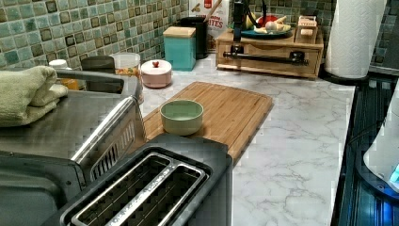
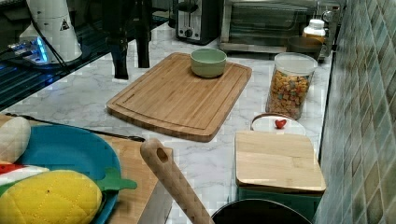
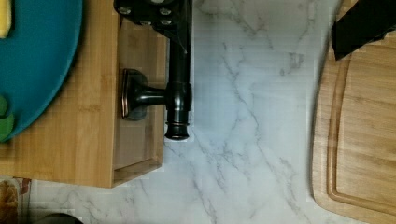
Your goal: Open the drawer.
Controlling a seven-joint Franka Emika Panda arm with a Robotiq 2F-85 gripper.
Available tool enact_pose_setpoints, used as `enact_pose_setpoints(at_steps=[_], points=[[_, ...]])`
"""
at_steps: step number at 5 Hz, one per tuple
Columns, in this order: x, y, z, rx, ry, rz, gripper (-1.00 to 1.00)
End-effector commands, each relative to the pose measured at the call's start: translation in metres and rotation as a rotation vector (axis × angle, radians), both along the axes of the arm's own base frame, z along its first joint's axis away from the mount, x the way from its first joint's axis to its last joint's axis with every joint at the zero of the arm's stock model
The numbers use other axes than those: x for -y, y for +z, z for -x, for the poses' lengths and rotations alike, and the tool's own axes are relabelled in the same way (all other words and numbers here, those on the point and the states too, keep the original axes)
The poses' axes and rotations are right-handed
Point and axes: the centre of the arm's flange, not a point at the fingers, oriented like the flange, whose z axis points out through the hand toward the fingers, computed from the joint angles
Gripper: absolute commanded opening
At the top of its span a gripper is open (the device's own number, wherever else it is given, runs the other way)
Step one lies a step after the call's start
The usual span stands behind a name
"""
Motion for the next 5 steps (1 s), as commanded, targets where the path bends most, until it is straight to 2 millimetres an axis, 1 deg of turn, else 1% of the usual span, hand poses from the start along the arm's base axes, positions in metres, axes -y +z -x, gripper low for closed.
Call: enact_pose_setpoints(at_steps=[1,2,3,4,5], points=[[0.095,-0.014,0.025,0.017,0.005,0.020,1.00],[0.100,-0.020,0.037,0.021,-0.048,0.029,1.00],[0.094,-0.033,0.045,0.019,-0.083,0.016,1.00],[0.105,-0.050,0.043,0.018,-0.067,0.020,1.00],[0.107,-0.065,0.039,-0.005,-0.045,0.025,1.00]])
